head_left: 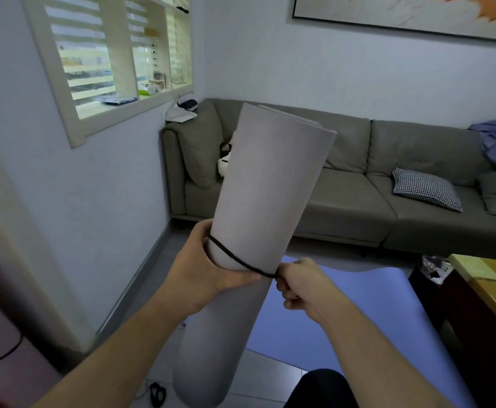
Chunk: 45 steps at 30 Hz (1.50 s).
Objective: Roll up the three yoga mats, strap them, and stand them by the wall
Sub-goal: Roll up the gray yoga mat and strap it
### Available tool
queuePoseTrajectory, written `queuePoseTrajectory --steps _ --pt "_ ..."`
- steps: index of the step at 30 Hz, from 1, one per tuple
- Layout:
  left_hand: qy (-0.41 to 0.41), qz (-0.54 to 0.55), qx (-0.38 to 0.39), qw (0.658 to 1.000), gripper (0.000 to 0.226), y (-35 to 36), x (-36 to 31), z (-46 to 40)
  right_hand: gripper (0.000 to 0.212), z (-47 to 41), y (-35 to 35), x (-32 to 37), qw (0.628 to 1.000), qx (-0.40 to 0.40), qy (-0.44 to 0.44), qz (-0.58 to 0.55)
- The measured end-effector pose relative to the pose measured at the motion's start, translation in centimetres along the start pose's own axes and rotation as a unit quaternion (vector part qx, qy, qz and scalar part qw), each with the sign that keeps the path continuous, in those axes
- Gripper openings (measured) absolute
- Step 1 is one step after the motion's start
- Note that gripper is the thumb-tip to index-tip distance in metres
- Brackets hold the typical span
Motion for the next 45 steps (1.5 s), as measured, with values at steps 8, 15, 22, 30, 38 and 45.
queuePoseTrajectory --steps 8,15,22,30,38,45 --pt "-0.056 -0.020 0.053 0.997 0.096 -0.4 -0.9 -0.1 0.092 4.3 -1.8 5.1 0.933 0.174 -0.272 -0.157" --pt "-0.120 0.195 0.090 0.969 0.052 -1.7 -0.7 -0.4 0.109 4.3 -1.0 5.9 0.936 0.037 -0.322 -0.134" --pt "-0.240 0.028 0.074 0.967 0.034 -1.1 -0.2 -1.6 0.113 4.1 0.1 4.3 0.940 0.000 -0.322 -0.114" --pt "-0.217 -0.184 0.105 0.953 0.034 -0.6 5.2 -1.7 0.106 4.0 0.1 4.1 0.936 -0.009 -0.337 -0.103" --pt "-0.168 -0.138 -0.035 0.976 0.005 -1.8 7.7 -0.7 0.114 3.9 -1.2 4.7 0.933 -0.053 -0.318 -0.162" --pt "-0.046 -0.033 0.044 0.997 0.126 0.9 -1.0 -0.8 0.051 4.6 1.5 4.1 0.943 0.004 -0.262 -0.204"
Point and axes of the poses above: each hand's wrist, its own z-axis away from the middle knuckle, its own y-axis out of the palm, x = y × z, the point moved 1 cm from there along -z, towards the middle knuckle, and after that the axes turned 6 degrees about -z, right-handed, at the moved point
